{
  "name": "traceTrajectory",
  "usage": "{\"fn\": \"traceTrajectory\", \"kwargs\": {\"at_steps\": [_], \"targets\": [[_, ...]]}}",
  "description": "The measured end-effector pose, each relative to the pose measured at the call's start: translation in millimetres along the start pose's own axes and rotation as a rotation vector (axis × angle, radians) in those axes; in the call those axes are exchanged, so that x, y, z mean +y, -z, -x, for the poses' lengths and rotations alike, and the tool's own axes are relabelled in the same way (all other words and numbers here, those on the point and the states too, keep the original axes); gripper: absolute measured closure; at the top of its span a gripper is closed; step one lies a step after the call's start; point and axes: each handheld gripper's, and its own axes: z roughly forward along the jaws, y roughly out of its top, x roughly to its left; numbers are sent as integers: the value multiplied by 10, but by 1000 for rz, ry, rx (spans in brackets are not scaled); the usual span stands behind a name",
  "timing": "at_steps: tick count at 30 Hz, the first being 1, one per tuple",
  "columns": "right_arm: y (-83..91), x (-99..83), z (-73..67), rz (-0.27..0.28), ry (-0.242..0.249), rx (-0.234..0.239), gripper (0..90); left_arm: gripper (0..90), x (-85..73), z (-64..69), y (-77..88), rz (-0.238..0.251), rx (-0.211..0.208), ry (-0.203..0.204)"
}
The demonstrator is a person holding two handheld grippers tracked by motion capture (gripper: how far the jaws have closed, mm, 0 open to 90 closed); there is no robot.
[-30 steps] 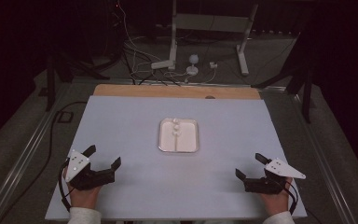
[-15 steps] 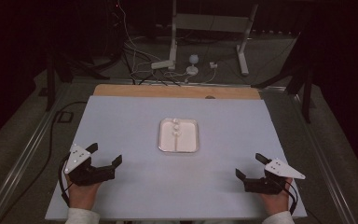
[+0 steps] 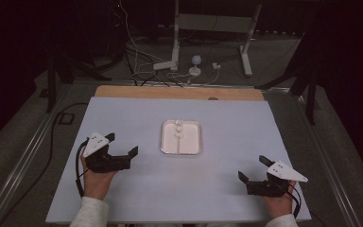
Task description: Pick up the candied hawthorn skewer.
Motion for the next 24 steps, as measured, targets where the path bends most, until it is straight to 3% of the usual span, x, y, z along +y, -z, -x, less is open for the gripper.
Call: {"fn": "traceTrajectory", "kwargs": {"at_steps": [24], "targets": [[-1, 1, 2, -10, 7, -18, 0, 12, 57, 338, -924, -125, -52, -52]]}}
